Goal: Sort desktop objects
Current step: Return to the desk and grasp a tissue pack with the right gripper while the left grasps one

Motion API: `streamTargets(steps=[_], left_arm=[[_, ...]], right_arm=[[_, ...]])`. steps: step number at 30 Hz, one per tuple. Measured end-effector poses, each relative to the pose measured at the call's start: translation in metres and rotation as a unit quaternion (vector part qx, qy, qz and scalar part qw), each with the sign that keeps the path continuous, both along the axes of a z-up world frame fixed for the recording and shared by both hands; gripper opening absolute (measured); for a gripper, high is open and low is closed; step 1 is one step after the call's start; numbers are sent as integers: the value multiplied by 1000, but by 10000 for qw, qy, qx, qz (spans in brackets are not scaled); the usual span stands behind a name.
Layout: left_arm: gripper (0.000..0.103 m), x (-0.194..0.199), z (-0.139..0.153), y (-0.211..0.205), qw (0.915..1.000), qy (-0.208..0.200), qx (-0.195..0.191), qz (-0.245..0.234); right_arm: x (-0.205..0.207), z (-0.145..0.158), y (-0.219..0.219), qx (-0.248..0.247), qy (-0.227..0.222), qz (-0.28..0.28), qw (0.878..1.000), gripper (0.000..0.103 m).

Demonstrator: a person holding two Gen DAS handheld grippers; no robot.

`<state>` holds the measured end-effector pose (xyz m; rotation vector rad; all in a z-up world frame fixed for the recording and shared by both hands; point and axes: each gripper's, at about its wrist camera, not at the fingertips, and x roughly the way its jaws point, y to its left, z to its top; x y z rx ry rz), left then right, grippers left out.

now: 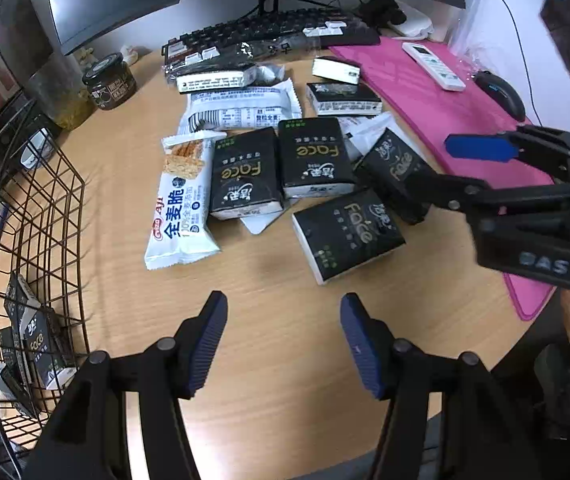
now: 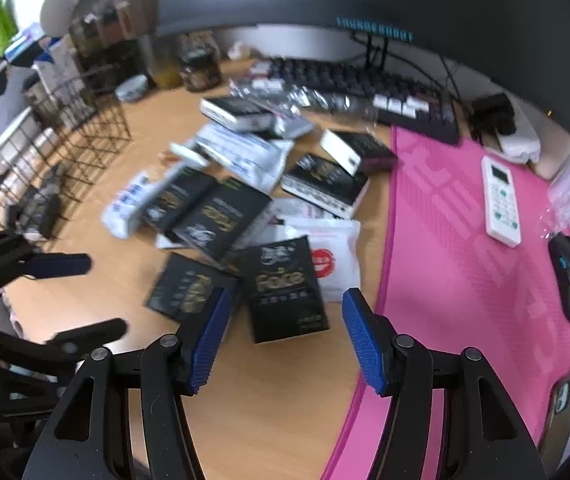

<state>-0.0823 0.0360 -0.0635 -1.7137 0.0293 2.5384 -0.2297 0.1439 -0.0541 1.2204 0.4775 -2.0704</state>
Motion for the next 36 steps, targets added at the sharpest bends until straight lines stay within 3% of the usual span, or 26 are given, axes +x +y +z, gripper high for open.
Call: streamTargets(steps=[7, 9, 12, 23, 36], left_arm=[[64, -13, -7, 10, 9986, 3, -53, -520], [64, -18, -10, 16, 9978, -38, -51, -664], [64, -23, -12, 21, 9971, -69, -67, -751], [65, -30, 7, -9, 9992, 182, 57, -341], [65, -52, -12, -11, 9996, 168, -234, -55]], right_arm=[[-8, -21, -10, 53, -216, 180, 9996, 58], [-7, -20, -8, -12, -267, 182, 9995, 48], [-5, -19, -4, -11, -340, 221, 9992, 47], [28, -14, 25, 191, -522, 415, 9976, 47], [52, -24, -2, 323, -612, 738, 9949, 48]])
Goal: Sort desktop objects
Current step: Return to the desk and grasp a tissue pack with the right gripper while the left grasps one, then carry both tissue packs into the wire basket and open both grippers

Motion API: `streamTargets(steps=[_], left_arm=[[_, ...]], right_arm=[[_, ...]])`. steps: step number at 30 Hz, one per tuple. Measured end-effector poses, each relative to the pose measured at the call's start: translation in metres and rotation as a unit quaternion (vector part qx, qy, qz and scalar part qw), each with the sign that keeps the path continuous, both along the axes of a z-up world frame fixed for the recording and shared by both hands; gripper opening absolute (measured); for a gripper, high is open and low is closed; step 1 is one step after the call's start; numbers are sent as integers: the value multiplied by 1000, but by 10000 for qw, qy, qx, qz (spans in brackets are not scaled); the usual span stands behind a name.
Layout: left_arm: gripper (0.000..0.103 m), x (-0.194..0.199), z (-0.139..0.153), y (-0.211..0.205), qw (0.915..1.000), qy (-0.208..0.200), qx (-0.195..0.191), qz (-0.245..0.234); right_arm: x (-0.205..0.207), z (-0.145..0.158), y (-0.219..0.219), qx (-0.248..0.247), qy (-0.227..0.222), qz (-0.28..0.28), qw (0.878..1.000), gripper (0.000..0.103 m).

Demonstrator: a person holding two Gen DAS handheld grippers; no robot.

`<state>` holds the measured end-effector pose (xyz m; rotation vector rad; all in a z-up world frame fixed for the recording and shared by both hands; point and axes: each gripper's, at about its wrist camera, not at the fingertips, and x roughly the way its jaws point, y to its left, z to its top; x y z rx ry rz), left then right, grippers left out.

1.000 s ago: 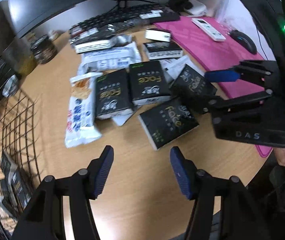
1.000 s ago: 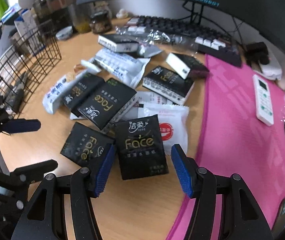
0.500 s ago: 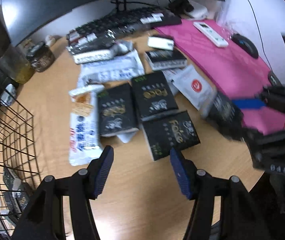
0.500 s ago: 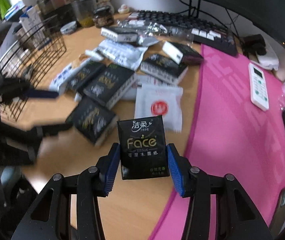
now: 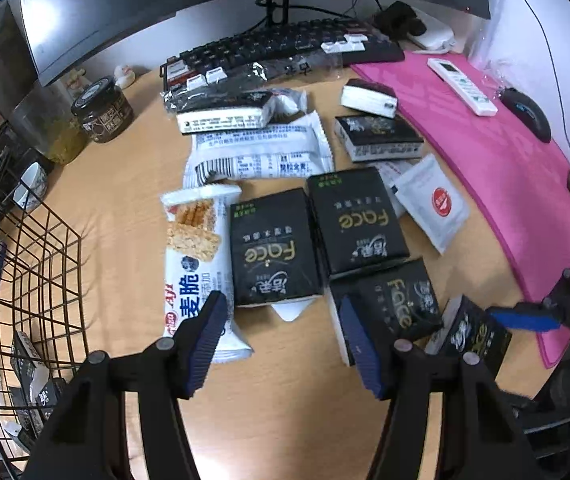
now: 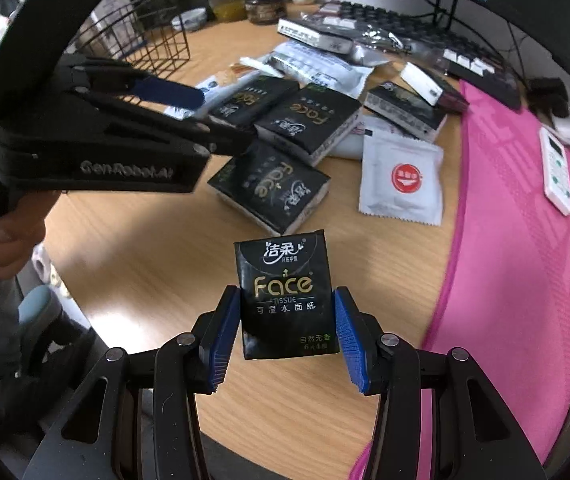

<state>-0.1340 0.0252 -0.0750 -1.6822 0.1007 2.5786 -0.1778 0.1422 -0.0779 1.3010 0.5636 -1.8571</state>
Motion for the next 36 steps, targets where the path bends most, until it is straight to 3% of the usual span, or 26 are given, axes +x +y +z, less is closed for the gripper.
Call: streamTargets(steps=[10, 16, 27, 29, 30, 36], left_arm=[[65, 21, 2, 27, 9988, -138, 211, -430], [65, 22, 16, 42, 9975, 4, 358, -606], [65, -5, -7, 60, 9963, -291, 314, -739], [60, -8, -8, 59, 9963, -316, 392, -692], [53, -8, -9, 59, 9962, -335, 413, -695], [52, -9, -10, 60, 9963, -325, 355, -707]], right_arm=[[-32, 6, 20, -139, 185, -673, 9975, 47], [-36, 16, 34, -279, 199, -793, 9963, 47], [-42, 20, 52, -354, 216, -832, 9957, 47], [-45, 18, 53, -363, 176, -857, 9955, 47], [-46, 17, 53, -363, 167, -864, 9955, 47], [-48, 15, 55, -368, 152, -876, 9954, 47]])
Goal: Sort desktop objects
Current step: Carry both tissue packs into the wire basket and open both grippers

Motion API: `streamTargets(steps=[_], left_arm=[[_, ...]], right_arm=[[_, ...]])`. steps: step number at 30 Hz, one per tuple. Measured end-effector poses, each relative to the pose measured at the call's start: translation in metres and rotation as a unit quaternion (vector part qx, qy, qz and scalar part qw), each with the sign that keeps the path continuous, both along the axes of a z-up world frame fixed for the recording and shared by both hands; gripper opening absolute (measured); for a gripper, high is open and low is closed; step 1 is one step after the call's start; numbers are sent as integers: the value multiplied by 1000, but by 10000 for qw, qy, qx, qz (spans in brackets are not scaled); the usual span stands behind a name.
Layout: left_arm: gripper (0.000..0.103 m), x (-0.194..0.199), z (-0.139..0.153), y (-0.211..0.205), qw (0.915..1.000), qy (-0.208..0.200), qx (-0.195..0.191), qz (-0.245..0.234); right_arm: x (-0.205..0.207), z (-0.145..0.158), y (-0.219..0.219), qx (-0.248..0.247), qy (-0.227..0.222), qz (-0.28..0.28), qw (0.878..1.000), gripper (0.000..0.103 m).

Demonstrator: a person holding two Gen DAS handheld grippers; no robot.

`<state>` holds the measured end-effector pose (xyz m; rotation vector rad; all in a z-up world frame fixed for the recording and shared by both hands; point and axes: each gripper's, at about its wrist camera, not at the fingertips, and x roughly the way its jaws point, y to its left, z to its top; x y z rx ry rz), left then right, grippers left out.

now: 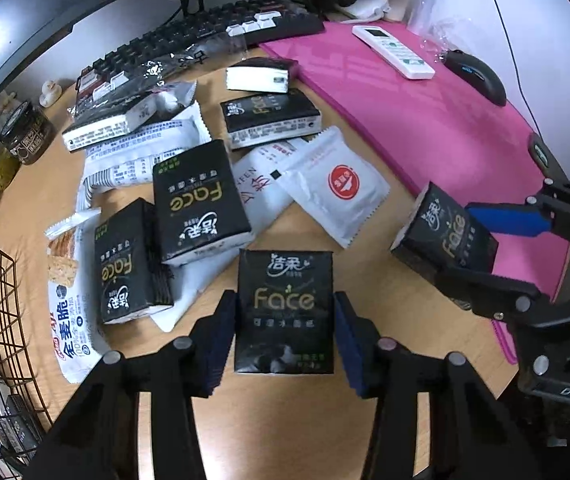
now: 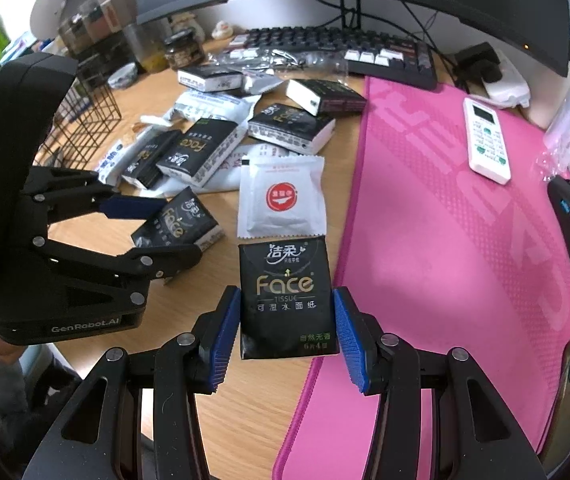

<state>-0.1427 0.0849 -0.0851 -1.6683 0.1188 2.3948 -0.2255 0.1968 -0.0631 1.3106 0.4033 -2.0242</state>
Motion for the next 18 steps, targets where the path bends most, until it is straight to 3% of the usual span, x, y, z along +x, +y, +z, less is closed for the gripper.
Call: streamTargets(steps=[10, 18], left_arm=[[52, -1, -1, -6, 9997, 12, 34, 227], [52, 25, 49, -26, 9962, 603, 39, 621]], right_arm=[[3, 6, -2, -38, 70, 3, 10000, 48], [13, 26, -19, -60, 277, 214, 9994, 47]])
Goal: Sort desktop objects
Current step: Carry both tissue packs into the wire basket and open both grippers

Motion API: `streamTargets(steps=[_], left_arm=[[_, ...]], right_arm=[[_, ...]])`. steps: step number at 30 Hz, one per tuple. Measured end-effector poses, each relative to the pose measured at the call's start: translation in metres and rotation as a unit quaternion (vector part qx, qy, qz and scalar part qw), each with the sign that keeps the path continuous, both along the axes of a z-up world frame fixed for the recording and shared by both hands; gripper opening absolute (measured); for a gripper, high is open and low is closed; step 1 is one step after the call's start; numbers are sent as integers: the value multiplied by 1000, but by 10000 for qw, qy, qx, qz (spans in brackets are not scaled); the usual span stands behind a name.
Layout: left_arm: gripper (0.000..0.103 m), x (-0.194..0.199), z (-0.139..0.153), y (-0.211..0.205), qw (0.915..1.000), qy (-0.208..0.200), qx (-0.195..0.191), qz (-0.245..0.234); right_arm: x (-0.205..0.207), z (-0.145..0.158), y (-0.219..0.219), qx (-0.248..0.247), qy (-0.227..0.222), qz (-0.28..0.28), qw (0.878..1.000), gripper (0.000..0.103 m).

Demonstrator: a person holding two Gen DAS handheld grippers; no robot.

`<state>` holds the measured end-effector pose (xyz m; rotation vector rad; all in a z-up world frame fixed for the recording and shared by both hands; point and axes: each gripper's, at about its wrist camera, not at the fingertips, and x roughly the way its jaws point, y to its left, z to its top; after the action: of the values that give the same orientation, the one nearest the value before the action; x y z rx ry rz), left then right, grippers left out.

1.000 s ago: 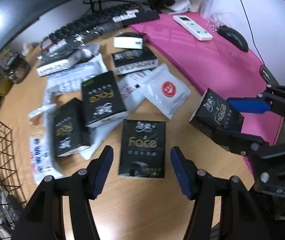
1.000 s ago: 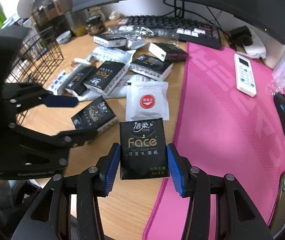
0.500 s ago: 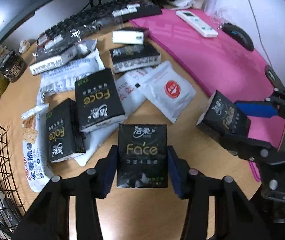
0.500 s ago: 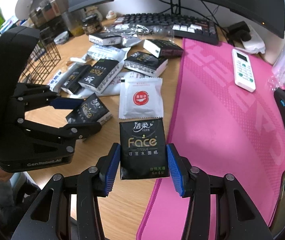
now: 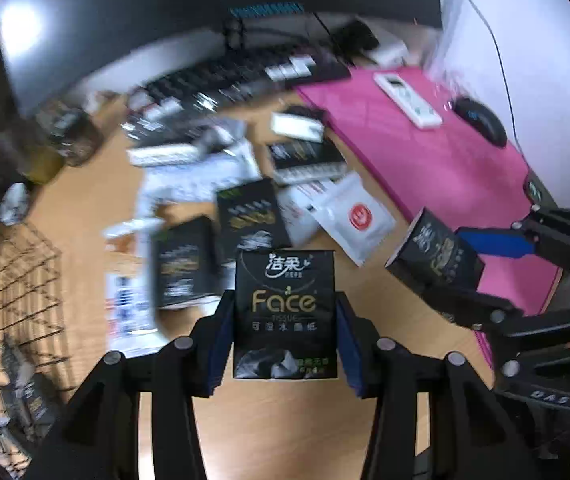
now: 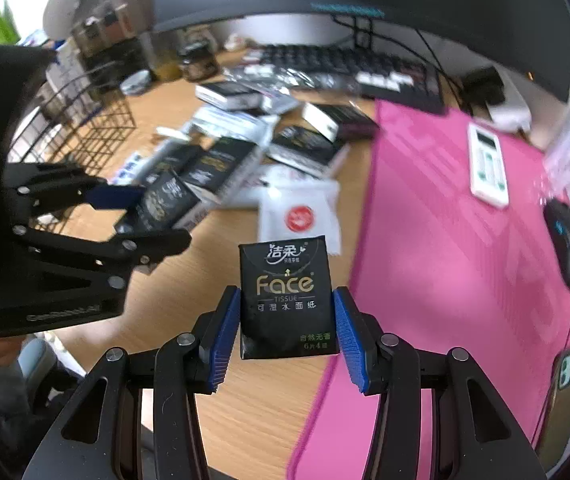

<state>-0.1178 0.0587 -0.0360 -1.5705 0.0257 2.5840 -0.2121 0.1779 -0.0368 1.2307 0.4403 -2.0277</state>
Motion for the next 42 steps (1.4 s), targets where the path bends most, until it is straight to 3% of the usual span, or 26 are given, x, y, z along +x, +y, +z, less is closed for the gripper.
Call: streamTargets(steps=[7, 13, 19, 23, 34, 39, 42], left_arm=[[52, 42, 44, -55, 9971, 411, -12, 640], [52, 91, 71, -138, 9845, 691, -167, 1601], [52, 137, 73, -222, 9637, 588, -379, 2576], [52, 155, 60, -252, 9581, 434, -364, 2806], [53, 160, 36, -266, 9588, 283, -213, 2817], [69, 160, 42, -261, 9591, 396, -295, 2788], [71, 160, 49, -258, 9595, 462, -291, 2765]], right_arm=[[19, 39, -62, -233, 279, 593, 9976, 47], [66, 75, -152, -581, 417, 1583, 9848, 47], [113, 89, -244, -763, 362, 2288, 9698, 47], [133, 76, -284, -597, 355, 2514, 9654, 47], [135, 46, -302, -319, 239, 2504, 9673, 48], [132, 51, -296, -331, 339, 2398, 9697, 48], [126, 60, -284, -527, 224, 2318, 9711, 48]])
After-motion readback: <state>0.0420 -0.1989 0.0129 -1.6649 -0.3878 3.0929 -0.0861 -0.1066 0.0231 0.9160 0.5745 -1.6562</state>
